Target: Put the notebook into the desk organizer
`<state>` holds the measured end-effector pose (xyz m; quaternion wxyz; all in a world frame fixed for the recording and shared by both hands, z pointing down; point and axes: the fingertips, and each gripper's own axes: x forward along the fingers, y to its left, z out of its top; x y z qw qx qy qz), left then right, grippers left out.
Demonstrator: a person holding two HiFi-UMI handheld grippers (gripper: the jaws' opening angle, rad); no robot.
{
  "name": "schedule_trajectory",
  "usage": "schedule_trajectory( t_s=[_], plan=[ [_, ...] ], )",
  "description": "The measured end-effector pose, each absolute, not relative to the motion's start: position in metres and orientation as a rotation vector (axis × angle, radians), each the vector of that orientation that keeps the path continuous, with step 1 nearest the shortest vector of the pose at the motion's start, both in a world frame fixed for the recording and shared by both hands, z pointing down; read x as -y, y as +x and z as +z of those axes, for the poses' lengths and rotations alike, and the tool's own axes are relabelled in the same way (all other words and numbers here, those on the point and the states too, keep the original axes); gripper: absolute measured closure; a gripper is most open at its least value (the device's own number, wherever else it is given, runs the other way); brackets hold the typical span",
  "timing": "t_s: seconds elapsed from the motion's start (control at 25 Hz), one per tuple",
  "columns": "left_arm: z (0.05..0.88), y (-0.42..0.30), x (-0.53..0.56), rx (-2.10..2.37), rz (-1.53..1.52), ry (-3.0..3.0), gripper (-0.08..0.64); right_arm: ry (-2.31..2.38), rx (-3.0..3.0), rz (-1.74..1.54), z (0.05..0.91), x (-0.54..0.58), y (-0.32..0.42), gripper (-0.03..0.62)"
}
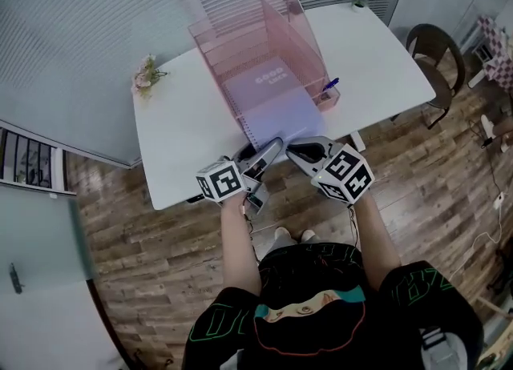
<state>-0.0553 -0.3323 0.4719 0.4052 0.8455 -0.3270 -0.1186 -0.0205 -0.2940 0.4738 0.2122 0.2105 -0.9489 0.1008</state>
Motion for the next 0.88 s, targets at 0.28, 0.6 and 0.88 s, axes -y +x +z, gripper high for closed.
schedule_trajectory(
  t_s=[0.28,0.6,0.88],
  plan=[
    [0.473,-0.065,0.321,0.874,-0.286,2.166,0.242,0.360,2.429,0.235,0.512,0.272,-0.026,0.568],
    [0.476,-0.077,0.306,0.920,-0.289,2.184,0.247,0.598,2.424,0.185,0.513,0.292,-0.026,0.577],
    [0.468,-0.090,0.302,1.009,-0.280,2.229,0.269,0.695,2.485,0.131,0.489,0.322,-0.040,0.578]
  ],
)
